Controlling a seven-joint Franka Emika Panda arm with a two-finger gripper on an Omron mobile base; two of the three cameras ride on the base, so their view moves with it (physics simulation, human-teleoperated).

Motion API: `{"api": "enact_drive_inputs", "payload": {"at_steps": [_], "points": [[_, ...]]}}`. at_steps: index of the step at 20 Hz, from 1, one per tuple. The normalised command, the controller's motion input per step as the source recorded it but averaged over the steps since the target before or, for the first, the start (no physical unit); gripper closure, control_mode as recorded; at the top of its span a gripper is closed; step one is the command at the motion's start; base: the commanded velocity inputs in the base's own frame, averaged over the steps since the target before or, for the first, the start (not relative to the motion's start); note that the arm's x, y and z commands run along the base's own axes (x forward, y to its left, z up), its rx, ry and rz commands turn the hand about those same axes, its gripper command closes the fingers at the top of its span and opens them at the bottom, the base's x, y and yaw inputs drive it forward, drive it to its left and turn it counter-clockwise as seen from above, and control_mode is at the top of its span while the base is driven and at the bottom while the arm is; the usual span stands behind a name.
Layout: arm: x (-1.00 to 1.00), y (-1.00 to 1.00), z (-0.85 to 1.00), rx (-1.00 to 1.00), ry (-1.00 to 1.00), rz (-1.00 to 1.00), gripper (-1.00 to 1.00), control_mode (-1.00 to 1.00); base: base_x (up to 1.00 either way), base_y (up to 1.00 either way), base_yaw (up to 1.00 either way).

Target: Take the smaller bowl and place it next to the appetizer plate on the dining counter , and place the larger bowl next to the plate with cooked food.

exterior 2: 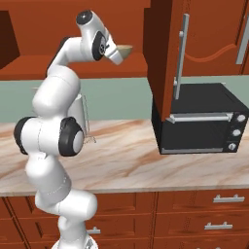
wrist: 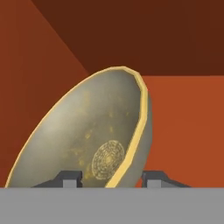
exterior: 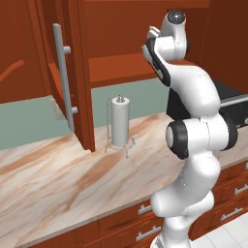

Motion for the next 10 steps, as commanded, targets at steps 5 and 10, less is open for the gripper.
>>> {"api": "enact_drive_inputs", "payload": {"at_steps": [5, 10], "points": [[-1.0, 0.45, -0.11, 0.0, -0.04, 0.05, 1.0, -1.0, 0.0, 0.0, 0.0], [-1.0, 0.3, -0.02, 0.03, -0.16, 0.13, 1.0, -1.0, 0.0, 0.0, 0.0]]}}
